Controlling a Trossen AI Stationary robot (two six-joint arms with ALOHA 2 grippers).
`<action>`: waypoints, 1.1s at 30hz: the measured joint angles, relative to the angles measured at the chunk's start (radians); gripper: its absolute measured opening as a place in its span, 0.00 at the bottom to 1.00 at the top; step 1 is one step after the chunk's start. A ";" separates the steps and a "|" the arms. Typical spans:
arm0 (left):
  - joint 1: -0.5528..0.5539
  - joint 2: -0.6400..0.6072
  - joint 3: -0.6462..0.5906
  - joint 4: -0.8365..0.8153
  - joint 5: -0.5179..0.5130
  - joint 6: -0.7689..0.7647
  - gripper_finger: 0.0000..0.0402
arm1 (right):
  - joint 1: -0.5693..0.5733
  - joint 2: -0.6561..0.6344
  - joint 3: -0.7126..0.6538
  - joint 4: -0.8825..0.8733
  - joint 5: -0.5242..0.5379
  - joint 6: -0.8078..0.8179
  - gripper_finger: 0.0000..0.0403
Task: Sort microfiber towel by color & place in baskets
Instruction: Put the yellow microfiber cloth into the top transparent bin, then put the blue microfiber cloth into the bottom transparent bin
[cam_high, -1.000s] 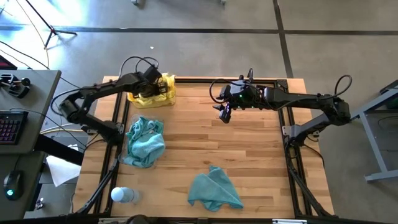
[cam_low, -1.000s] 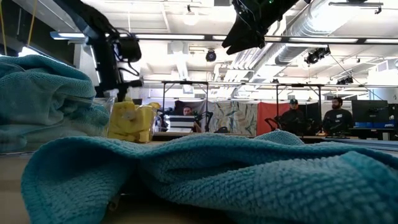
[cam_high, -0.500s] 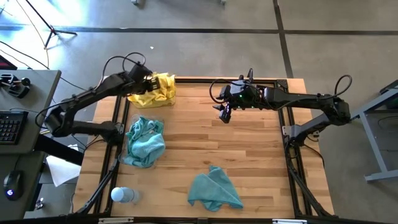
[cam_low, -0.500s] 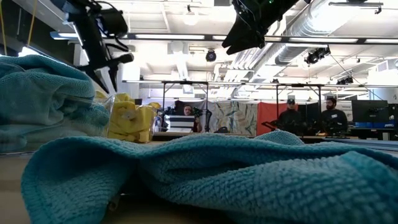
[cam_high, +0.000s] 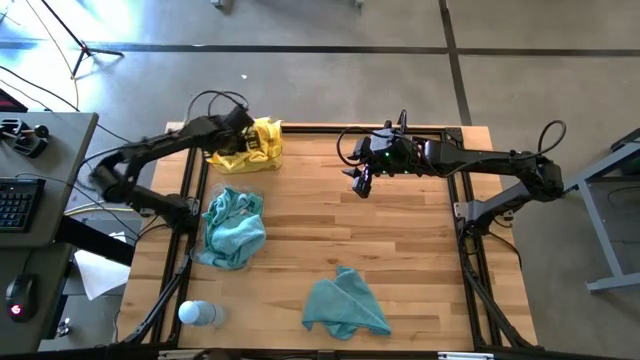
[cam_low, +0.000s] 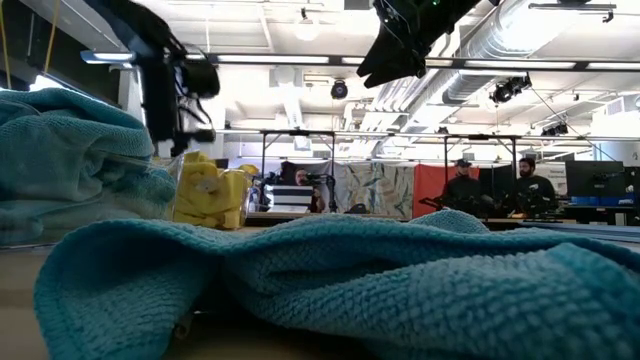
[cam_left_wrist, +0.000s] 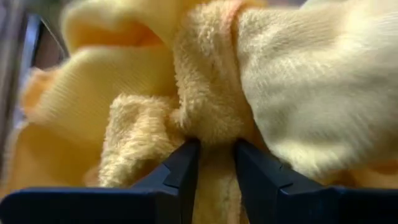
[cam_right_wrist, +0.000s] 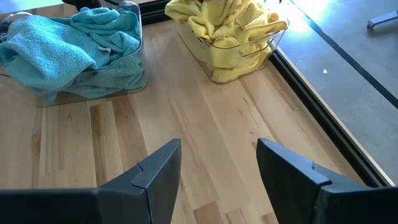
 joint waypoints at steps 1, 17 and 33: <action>0.000 0.031 0.000 0.000 0.006 -0.012 0.23 | 0.000 0.000 0.000 0.000 0.000 0.000 0.51; -0.016 0.218 0.002 -0.001 0.019 -0.084 0.23 | 0.000 0.000 0.000 -0.019 0.000 0.000 0.51; -0.033 -0.230 -0.002 -0.059 0.017 -0.040 0.23 | 0.005 0.000 0.000 -0.046 -0.003 0.157 0.51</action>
